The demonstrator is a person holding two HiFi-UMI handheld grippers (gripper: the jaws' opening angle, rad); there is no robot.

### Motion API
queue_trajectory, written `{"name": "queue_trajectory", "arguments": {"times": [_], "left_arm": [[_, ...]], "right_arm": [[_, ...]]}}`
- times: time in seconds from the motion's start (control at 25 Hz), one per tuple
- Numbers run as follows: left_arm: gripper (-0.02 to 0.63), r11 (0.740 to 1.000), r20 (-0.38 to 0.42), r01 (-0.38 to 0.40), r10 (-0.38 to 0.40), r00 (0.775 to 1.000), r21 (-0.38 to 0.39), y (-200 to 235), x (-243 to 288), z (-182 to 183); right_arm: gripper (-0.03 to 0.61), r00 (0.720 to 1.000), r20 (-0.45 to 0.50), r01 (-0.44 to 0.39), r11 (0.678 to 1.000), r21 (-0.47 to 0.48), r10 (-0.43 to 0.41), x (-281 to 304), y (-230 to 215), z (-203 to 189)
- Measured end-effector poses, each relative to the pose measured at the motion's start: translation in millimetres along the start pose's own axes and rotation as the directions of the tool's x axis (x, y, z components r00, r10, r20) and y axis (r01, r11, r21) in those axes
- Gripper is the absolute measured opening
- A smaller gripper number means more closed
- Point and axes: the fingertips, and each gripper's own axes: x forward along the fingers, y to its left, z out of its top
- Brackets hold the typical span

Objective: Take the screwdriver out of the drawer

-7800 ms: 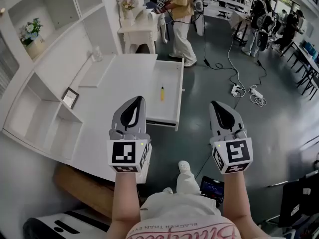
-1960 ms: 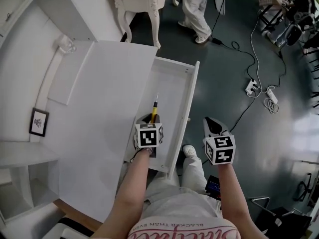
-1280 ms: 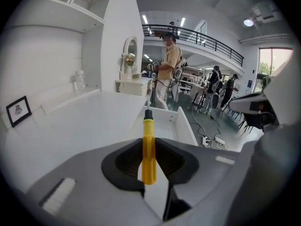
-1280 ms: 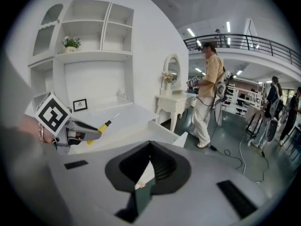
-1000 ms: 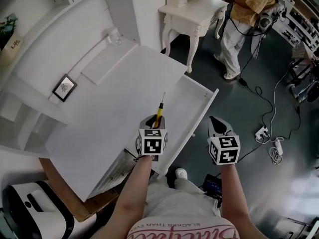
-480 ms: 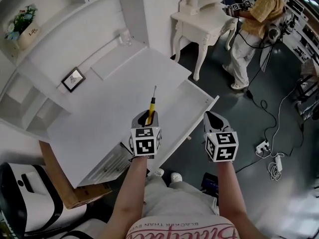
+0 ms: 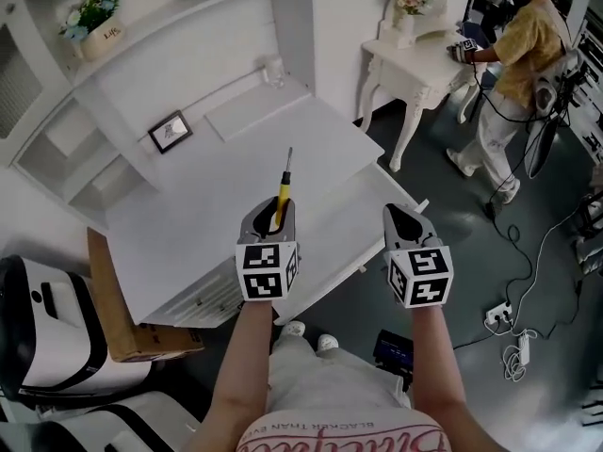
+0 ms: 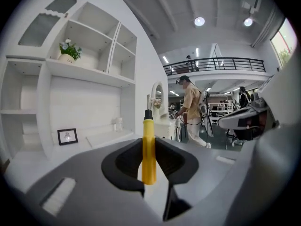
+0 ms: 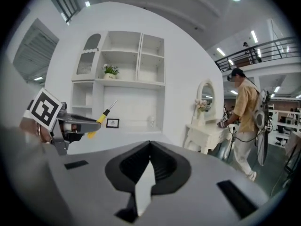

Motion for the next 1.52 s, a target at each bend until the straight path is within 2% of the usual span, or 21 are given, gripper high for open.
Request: {"name": "queue_trajectory", "arguments": {"times": [0.2, 0.68, 1.16, 1.32, 1.52], "left_arm": [[0.089, 0.998, 0.082, -0.068, 0.066, 0.994, 0.019, 20, -23, 32], [0.089, 0.977, 0.233, -0.207, 0.188, 0.954, 0.058, 81, -81, 91], [0.089, 0.932, 0.348, -0.361, 0.325, 0.879, 0.042, 147, -151, 129], [0.089, 0.917, 0.379, -0.397, 0.358, 0.853, 0.028, 161, -170, 139], [0.089, 0.9, 0.407, -0.433, 0.378, 0.831, 0.048, 173, -188, 153]], "right_arm": [[0.006, 0.997, 0.05, -0.048, 0.995, -0.088, 0.052, 5, 18, 26], [0.006, 0.971, 0.181, -0.134, 0.984, -0.121, 0.154, 21, 67, 98], [0.006, 0.93, 0.286, -0.162, 0.957, -0.241, 0.23, 19, 126, 160], [0.006, 0.91, 0.311, -0.201, 0.947, -0.251, 0.276, 21, 144, 178], [0.006, 0.887, 0.343, -0.227, 0.939, -0.259, 0.309, 25, 160, 200]]}}
